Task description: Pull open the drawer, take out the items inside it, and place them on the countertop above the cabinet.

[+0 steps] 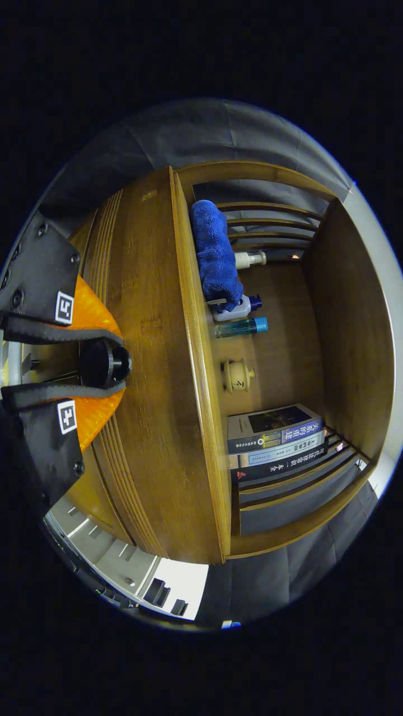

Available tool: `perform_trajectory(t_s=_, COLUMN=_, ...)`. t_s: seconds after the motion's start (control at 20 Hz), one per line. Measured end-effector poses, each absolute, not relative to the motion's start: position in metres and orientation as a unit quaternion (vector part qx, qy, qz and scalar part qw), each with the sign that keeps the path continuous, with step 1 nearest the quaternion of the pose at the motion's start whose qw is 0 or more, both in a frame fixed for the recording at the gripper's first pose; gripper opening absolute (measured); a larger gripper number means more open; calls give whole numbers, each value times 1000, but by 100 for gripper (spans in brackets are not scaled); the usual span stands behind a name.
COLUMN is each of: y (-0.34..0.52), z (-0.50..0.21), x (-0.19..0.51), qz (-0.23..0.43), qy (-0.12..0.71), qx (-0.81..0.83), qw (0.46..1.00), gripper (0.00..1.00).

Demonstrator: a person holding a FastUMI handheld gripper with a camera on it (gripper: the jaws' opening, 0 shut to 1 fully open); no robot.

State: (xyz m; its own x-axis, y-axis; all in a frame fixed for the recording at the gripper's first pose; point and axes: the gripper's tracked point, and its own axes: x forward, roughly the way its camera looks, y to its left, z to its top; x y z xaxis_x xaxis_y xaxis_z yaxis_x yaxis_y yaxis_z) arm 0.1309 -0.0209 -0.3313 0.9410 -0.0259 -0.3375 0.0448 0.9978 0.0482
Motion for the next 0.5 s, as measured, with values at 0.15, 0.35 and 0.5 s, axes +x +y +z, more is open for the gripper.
perform_trajectory(t_s=0.15, y=-18, z=-326, x=115, qz=-14, qy=169, qx=33, qw=985, gripper=36)
perform_trajectory(t_s=0.35, y=-15, z=-324, x=92, qz=-17, qy=180, qx=30, qw=983, gripper=36)
perform_trajectory(t_s=0.5, y=-15, z=-320, x=74, qz=-21, qy=191, qx=24, qw=981, gripper=36)
